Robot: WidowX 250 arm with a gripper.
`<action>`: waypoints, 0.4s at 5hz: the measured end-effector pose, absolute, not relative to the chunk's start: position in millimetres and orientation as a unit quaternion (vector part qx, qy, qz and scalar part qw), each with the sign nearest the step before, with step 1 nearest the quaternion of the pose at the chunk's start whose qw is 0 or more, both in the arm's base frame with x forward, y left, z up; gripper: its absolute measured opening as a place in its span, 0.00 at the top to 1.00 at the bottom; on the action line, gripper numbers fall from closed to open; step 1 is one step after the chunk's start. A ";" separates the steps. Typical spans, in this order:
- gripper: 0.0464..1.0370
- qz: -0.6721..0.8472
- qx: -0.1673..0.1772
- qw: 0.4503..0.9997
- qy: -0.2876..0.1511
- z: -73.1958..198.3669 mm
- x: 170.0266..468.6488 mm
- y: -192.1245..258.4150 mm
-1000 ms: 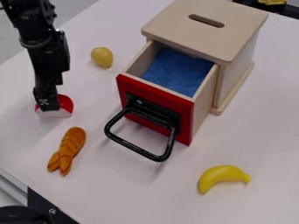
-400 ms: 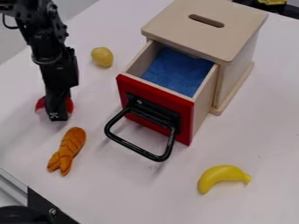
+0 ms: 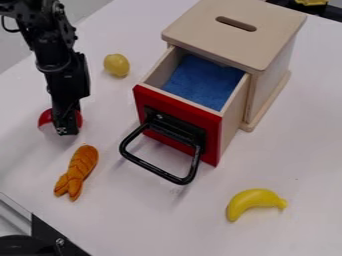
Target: Take the portion of red apple and place it on the left side of the yellow fruit
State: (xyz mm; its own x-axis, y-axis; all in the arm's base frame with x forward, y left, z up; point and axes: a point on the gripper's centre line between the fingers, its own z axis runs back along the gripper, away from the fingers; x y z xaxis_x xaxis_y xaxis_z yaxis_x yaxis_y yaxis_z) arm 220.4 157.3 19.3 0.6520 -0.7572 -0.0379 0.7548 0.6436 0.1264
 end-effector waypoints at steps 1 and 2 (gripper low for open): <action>0.46 -0.398 0.079 0.913 -0.039 47.4 227.5 157.7; 0.46 -0.360 0.098 0.926 -0.061 75.5 239.9 178.7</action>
